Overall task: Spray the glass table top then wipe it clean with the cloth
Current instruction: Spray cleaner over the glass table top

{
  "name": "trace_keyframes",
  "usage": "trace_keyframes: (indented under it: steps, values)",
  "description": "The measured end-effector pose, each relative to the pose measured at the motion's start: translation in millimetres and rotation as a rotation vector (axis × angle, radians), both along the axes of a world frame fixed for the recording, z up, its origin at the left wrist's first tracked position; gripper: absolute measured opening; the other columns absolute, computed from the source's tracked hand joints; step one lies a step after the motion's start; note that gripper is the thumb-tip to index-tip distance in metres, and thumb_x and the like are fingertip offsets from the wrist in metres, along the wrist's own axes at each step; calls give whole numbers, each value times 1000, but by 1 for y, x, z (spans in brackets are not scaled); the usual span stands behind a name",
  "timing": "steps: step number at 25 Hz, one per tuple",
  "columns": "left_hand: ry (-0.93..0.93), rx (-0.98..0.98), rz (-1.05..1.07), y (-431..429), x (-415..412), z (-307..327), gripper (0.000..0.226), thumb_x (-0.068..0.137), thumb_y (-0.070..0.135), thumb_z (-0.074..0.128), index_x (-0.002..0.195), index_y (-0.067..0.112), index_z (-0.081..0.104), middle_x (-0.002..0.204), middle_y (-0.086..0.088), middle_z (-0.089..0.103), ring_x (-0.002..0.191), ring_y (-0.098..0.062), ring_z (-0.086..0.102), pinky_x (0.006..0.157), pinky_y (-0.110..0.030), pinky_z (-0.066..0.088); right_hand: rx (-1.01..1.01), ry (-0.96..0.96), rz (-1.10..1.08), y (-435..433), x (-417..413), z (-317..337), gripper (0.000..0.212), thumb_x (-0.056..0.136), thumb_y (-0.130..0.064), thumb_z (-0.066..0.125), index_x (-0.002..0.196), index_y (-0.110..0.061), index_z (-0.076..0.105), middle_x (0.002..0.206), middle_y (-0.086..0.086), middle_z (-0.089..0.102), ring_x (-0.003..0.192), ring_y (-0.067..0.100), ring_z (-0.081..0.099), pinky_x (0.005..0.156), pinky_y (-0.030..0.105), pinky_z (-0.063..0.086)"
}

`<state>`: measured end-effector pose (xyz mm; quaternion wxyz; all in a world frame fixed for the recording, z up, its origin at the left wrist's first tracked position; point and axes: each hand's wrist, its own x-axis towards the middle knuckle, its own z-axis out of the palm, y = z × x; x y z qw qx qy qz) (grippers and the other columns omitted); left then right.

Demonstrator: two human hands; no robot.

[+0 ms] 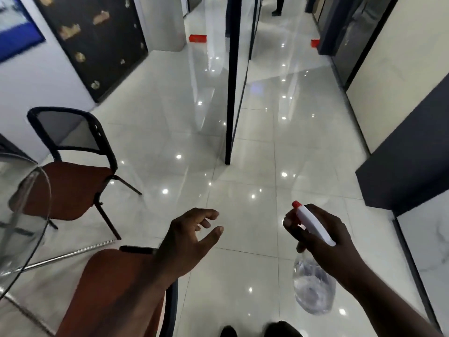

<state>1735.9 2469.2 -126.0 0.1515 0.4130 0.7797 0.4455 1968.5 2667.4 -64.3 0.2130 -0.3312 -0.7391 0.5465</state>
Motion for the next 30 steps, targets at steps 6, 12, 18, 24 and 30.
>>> trace_keyframes:
  steps: [6, 12, 18, 24, 30]
  values:
    - [-20, -118, 261, 59, -50, -17, 28, 89, 34, 80, 116, 34, 72, 113, 27, 69, 99, -4, 69, 82, -16, 54, -84, -15, 351, 112, -149, -45, 16, 98, -26, 80, 99, -11, 76, 94, 5, 76, 74, 26, 71, 61, 33, 61]
    - [2, -200, 587, 108, -86, -2, 30, 86, 30, 84, 114, 33, 72, 98, 35, 64, 100, 8, 62, 78, -3, 45, -139, -8, 694, 185, -293, -40, 24, 92, -34, 86, 94, -12, 78, 92, 9, 77, 75, 35, 75, 61, 37, 60]
    - [-193, -116, 961, 94, -122, -28, 30, 88, 39, 81, 116, 35, 72, 102, 30, 69, 91, -5, 71, 75, -27, 62, -58, -166, 1083, 164, -432, -54, 35, 96, -34, 82, 74, -11, 67, 67, 10, 62, 55, 33, 69, 56, 35, 57]
    - [-116, -58, 1123, 68, -245, -43, 22, 90, 29, 80, 111, 31, 74, 109, 32, 67, 95, -3, 69, 80, -15, 53, -137, -64, 1107, 103, -567, -63, 21, 95, -39, 80, 100, -19, 76, 90, 3, 75, 74, 29, 75, 59, 35, 60]
    - [-178, -183, 1130, 3, -382, -58, 31, 87, 49, 74, 114, 32, 72, 105, 20, 72, 91, -1, 69, 76, -16, 50, -178, -125, 1239, 49, -700, -44, 25, 91, -40, 85, 88, -16, 77, 84, 15, 73, 66, 28, 72, 59, 27, 56]
